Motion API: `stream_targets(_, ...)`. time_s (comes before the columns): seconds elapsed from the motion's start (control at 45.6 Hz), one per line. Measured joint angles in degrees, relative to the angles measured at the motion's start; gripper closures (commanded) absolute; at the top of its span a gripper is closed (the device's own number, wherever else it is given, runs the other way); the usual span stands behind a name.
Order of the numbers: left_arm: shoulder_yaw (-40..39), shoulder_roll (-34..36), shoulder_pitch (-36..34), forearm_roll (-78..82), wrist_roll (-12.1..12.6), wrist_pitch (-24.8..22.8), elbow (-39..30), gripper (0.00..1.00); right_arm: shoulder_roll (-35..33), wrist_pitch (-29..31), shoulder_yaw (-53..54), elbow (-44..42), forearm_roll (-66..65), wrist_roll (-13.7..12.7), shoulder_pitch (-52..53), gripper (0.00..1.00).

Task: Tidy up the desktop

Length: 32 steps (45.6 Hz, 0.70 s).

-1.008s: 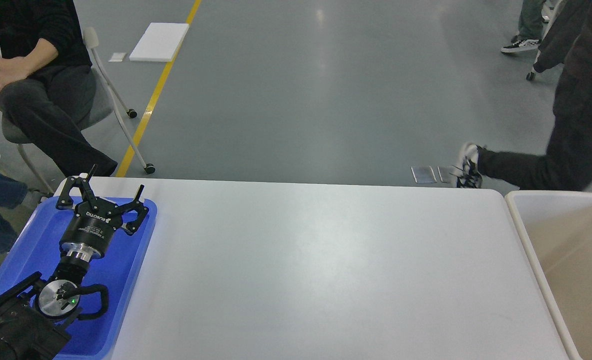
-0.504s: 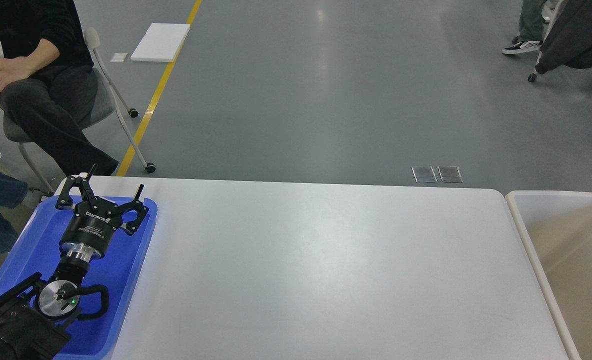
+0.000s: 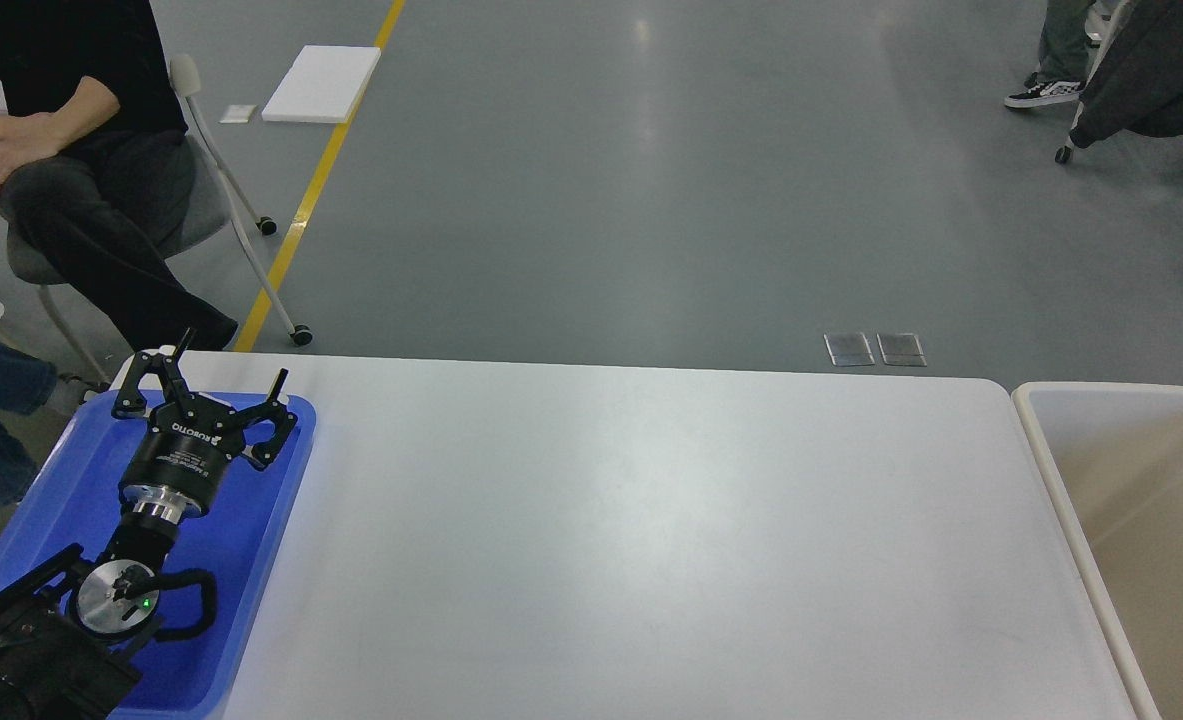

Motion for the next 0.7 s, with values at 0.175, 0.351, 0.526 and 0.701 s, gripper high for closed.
stream_targets(0.175, 0.0, 0.0, 0.0, 0.0, 0.0, 0.0, 0.01, 0.01, 3.35, -6.33, 0.15, -2.32, 0.05, 0.05, -3.58, 1.0)
stream_targets(0.351, 0.0, 0.0, 0.0, 0.0, -0.01, 0.0, 0.01, 0.01, 5.55, -10.43, 0.04, -3.23, 0.06, 0.07, -5.82, 1.0)
stream_targets(0.526, 0.0, 0.0, 0.0, 0.0, -0.07, 0.01, 0.01, 0.01, 6.97, -13.67, 0.38, -3.75, 0.11, 0.06, -7.59, 1.0)
stream_targets(0.701, 0.0, 0.0, 0.0, 0.0, -0.08, 0.02, 0.01, 0.01, 8.29, -15.69, 0.5, -5.4, 0.66, 0.05, -9.22, 1.0)
